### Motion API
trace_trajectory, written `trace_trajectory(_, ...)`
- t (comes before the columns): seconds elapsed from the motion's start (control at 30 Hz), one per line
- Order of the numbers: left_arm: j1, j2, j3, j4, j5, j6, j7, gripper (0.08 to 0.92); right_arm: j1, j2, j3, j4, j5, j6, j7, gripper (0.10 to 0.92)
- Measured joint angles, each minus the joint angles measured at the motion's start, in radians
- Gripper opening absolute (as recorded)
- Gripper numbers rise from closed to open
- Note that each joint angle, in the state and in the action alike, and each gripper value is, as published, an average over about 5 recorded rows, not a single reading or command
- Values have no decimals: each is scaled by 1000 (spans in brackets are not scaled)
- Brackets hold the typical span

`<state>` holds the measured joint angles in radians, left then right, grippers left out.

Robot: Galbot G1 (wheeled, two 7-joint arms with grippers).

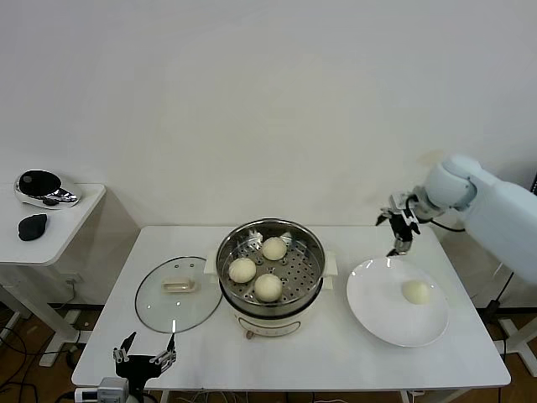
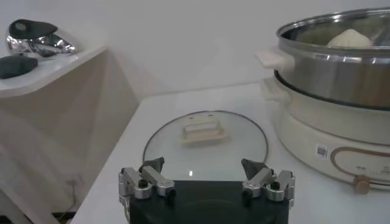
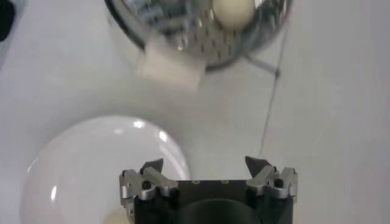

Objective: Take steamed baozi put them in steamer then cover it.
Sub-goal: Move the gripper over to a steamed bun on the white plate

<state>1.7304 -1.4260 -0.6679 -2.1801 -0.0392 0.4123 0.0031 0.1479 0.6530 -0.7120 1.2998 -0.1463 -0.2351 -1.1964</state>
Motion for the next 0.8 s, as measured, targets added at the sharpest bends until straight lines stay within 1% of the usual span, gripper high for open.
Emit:
trace_trajectory(0.33,7,-5,1,14,5,0,0,823,-130,31,108,-154,-110,61,-20,823)
trace_trajectory(0.8,7,-6,2,22,17,2,3,823,-246,58,191,-254,-213,115,-22,823)
